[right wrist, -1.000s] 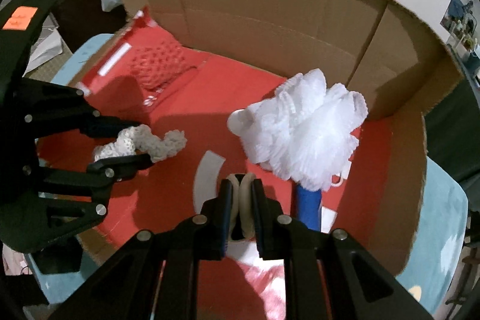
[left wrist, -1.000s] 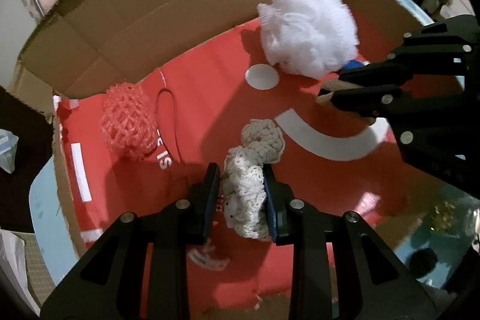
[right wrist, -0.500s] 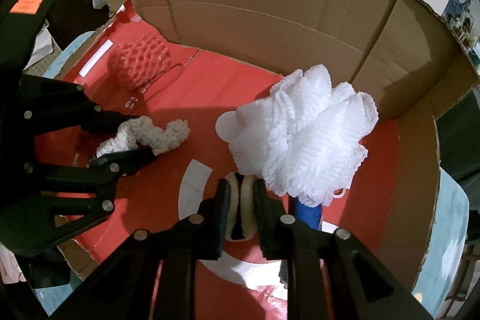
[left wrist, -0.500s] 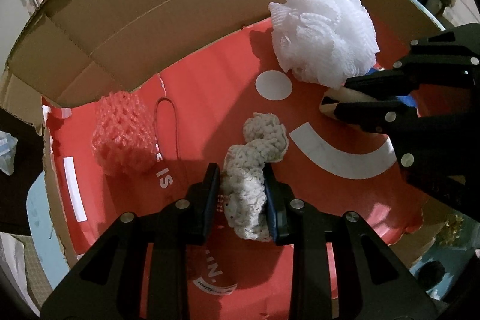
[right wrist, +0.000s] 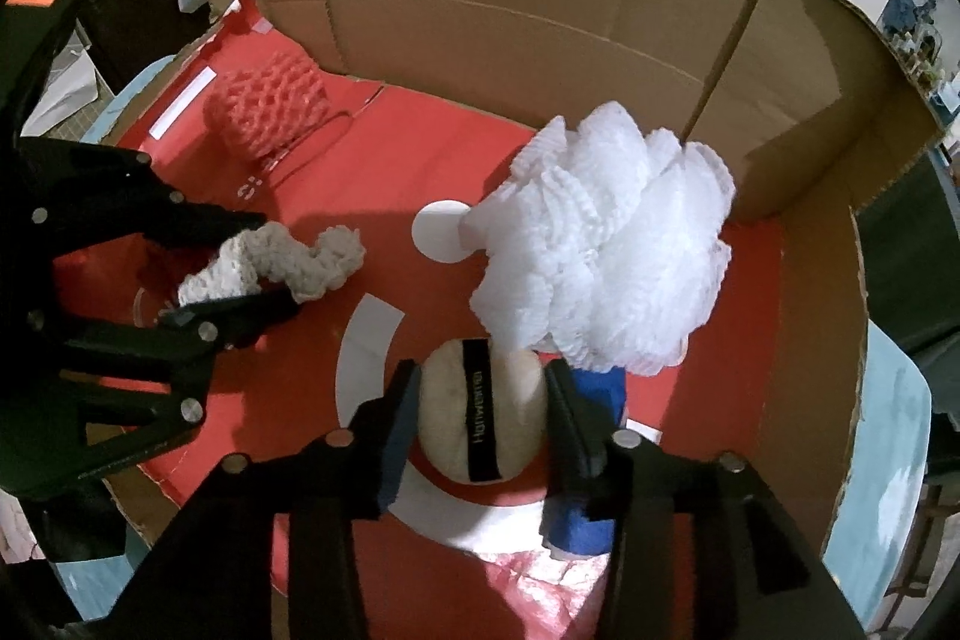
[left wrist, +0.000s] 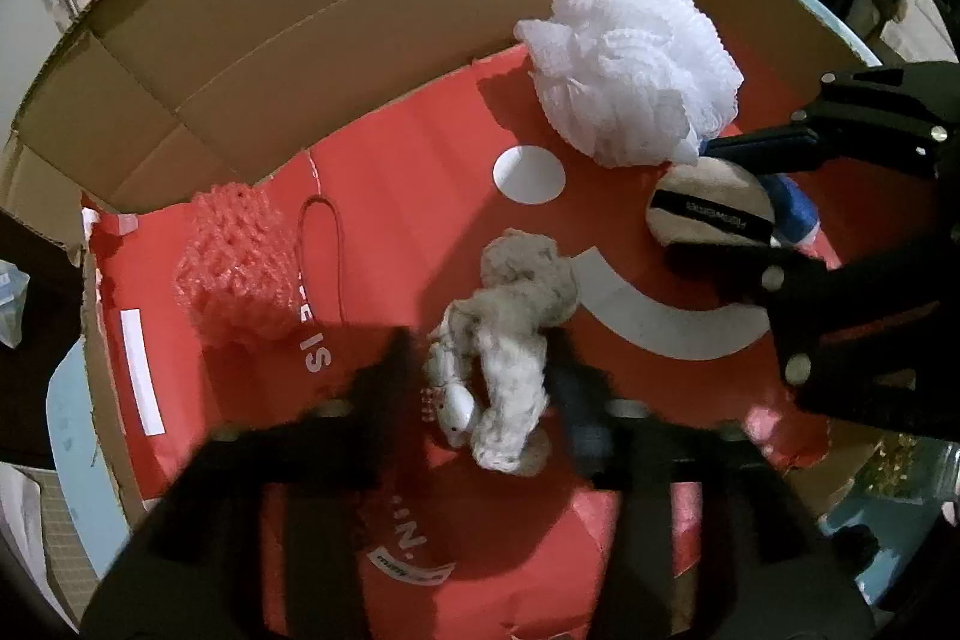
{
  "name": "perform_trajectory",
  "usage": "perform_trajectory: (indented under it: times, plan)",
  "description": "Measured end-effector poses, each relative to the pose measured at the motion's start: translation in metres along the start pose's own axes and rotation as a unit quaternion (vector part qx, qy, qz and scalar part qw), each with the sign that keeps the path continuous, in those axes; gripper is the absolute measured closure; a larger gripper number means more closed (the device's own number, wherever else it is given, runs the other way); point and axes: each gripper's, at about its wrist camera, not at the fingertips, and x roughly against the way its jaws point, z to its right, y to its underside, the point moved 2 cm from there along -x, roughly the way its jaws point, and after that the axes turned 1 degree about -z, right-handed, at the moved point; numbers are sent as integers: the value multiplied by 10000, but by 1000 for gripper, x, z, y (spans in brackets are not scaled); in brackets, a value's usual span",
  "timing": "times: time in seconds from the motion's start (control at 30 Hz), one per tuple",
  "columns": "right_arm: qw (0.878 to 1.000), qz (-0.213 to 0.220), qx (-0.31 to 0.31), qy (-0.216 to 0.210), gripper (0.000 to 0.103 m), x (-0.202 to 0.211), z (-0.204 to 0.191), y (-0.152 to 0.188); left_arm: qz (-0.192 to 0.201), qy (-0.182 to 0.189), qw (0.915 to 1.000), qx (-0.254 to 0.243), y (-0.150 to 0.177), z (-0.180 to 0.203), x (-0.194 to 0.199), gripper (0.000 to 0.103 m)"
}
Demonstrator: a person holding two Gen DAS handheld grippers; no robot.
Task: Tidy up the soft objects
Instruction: 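Open both tools to drop the scrunchie and powder puff into the box, then withdraw both tools from the box toward the remaining table items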
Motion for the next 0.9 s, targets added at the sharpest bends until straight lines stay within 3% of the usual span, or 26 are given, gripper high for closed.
perform_trajectory:
  times: [0.33, 0.5, 0.7, 0.9]
  plan:
    - [9999, 87, -61, 130, 37, 13, 6, 5, 210, -48, 9998, -45, 3, 5, 11, 40]
    - [9994, 293, -139, 150, 29, 38, 6, 12, 408, 8, 9991, 65, 8, 12, 37, 40]
    - [9964, 782, -279, 164, 19, 90, -6, 26, 958, 52, 9948, 330, 28, 12, 86, 32]
    - [9891, 1393, -424, 223, 9, 146, -16, 52, 1711, 95, 9835, 573, 58, 14, 143, 25]
